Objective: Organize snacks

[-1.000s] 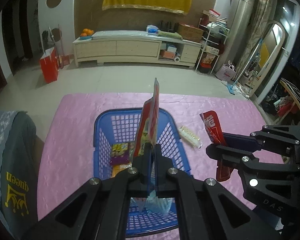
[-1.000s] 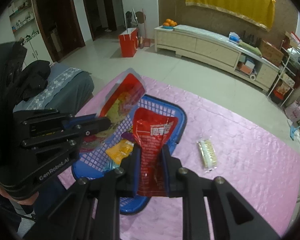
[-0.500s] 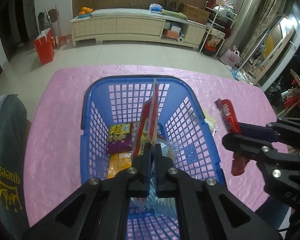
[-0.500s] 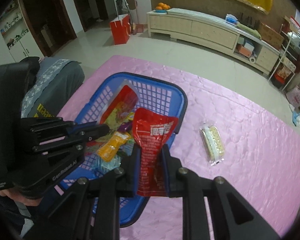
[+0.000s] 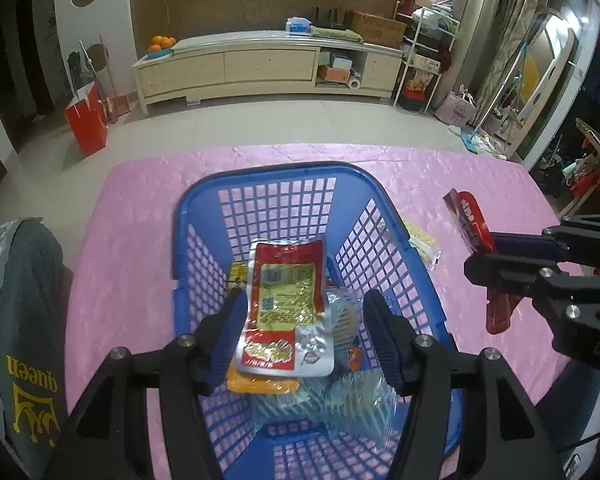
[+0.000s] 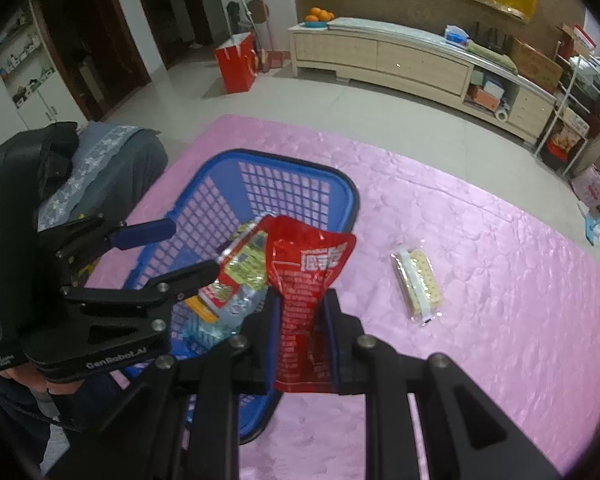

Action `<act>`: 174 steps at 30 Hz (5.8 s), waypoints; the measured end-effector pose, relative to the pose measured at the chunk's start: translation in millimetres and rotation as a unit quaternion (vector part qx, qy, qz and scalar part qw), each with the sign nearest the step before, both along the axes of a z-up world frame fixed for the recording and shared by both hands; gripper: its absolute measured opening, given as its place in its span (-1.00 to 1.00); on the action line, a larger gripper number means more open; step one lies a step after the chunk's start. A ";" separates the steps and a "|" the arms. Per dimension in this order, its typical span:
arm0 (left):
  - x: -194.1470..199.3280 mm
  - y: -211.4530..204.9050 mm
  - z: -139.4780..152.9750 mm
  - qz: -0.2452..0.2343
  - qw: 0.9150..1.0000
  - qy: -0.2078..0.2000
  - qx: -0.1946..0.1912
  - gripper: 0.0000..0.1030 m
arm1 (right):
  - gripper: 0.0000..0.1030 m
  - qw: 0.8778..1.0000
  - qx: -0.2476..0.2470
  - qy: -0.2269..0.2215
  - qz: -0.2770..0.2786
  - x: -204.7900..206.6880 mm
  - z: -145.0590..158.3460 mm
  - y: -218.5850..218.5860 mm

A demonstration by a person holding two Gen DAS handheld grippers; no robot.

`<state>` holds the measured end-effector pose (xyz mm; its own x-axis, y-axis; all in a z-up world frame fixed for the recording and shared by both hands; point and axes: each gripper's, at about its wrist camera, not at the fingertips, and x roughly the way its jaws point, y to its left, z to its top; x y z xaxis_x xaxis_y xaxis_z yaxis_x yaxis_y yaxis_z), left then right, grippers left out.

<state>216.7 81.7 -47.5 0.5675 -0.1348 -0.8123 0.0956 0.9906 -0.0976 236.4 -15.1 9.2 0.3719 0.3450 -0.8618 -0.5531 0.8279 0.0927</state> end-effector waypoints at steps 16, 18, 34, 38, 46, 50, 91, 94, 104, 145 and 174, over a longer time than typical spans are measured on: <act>-15.1 40.8 12.2 0.032 0.999 -0.005 -0.004 0.21 | -0.52 1.000 -0.007 0.001 0.026 5.9 -4.5 38.9; -13.9 40.5 9.9 0.032 0.999 -0.012 0.005 0.21 | -0.52 1.000 -0.015 0.004 0.026 11.3 -8.7 42.4; 0.9 44.1 3.7 0.029 0.999 -0.022 0.021 0.30 | -0.39 0.997 -0.073 0.008 0.011 43.0 -41.6 61.2; -0.6 43.4 0.6 0.029 0.999 -0.020 0.015 0.30 | 0.18 0.997 -0.073 0.001 0.006 42.5 -42.0 58.1; -4.3 38.1 3.6 0.027 0.999 -0.031 0.024 0.43 | 0.47 0.999 -0.053 -0.001 -0.011 41.5 -26.2 33.7; -1.9 29.8 2.5 0.016 0.999 -0.032 0.040 0.76 | 0.48 0.998 -0.049 -0.009 -0.028 42.7 -19.1 14.5; 100.1 -21.0 -66.8 0.048 0.995 0.084 0.031 0.99 | 0.84 0.993 -0.097 0.059 0.016 145.7 -172.7 -64.2; 103.2 -23.4 -69.9 0.045 0.995 0.087 0.030 0.99 | 0.46 0.993 -0.103 0.058 0.020 144.9 -177.9 -63.1; 93.0 -31.7 -62.5 0.038 0.996 0.078 0.023 0.99 | -0.09 0.994 -0.094 0.046 0.008 118.3 -151.7 -67.0; -34.8 34.8 7.6 0.056 0.998 -0.015 0.012 0.99 | -0.09 0.995 -0.045 -0.024 0.090 -17.1 -20.4 51.4; -58.0 72.3 -9.8 0.094 0.995 -0.018 0.007 0.99 | 0.64 0.995 -0.035 0.005 0.096 -24.3 -63.2 70.7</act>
<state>158.7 154.0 -57.3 0.6097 -0.0111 -0.7926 -0.0895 0.9925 -0.0828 212.1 55.6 -54.0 0.2961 0.3483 -0.8894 -0.7004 0.7123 0.0458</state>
